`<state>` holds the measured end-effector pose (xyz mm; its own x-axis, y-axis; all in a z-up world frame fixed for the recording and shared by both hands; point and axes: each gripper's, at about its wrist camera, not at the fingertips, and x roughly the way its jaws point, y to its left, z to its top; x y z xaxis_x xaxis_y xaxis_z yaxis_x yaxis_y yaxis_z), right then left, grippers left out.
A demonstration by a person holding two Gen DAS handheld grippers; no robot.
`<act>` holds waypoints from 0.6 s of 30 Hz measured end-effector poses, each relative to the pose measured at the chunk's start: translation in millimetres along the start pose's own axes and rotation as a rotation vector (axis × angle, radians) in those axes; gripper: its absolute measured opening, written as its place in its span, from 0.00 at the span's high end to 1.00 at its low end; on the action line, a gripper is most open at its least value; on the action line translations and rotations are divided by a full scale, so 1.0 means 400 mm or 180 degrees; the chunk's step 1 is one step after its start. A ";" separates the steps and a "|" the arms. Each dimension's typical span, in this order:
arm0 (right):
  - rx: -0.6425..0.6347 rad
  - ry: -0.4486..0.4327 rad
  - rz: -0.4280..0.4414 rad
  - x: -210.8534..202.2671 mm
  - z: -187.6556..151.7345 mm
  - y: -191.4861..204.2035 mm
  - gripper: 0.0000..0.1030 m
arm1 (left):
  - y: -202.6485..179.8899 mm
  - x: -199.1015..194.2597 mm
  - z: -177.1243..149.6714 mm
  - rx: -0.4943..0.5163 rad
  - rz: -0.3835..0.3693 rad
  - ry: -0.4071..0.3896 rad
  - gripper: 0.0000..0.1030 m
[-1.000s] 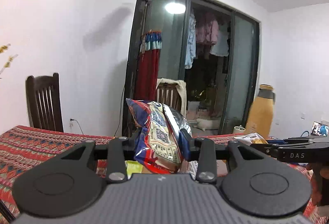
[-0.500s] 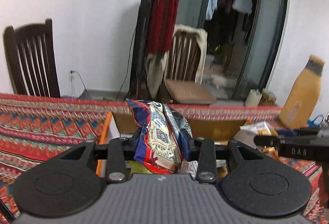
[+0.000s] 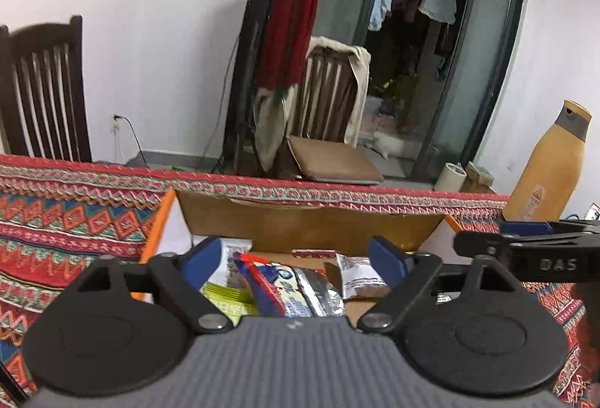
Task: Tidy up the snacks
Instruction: 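Open the left tool then the right tool, dropping packets into the box, then withdraw both open tools from the box back to the snack pile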
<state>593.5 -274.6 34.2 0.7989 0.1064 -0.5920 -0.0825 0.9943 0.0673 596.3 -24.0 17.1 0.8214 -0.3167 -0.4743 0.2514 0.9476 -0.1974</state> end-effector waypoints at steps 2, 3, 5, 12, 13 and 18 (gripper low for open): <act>-0.0004 -0.0011 0.0002 -0.015 0.002 -0.004 0.20 | -0.004 -0.029 0.001 -0.0003 -0.0008 -0.0078 0.10; -0.0008 -0.0021 -0.0007 -0.023 0.002 -0.009 0.19 | -0.005 -0.043 0.003 -0.0005 0.0002 -0.0106 0.09; 0.0020 -0.0042 -0.0013 -0.045 -0.002 -0.017 0.18 | -0.014 -0.077 0.008 -0.0003 0.0042 -0.0174 0.08; 0.0041 -0.0204 -0.0020 -0.166 -0.028 -0.020 0.16 | -0.053 -0.216 0.020 0.0113 0.0111 -0.0391 0.04; 0.0039 -0.0233 -0.0008 -0.187 -0.036 -0.021 0.14 | -0.061 -0.244 0.014 0.0144 0.0117 -0.0438 0.03; 0.0034 -0.0397 -0.0016 -0.310 -0.098 -0.014 0.09 | -0.093 -0.401 -0.042 0.0300 0.0211 -0.0741 0.00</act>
<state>471.6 -293.3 75.7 0.8673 0.0993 -0.4878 -0.0725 0.9946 0.0737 446.5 -9.3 86.1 0.9307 -0.2457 -0.2710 0.2308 0.9692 -0.0863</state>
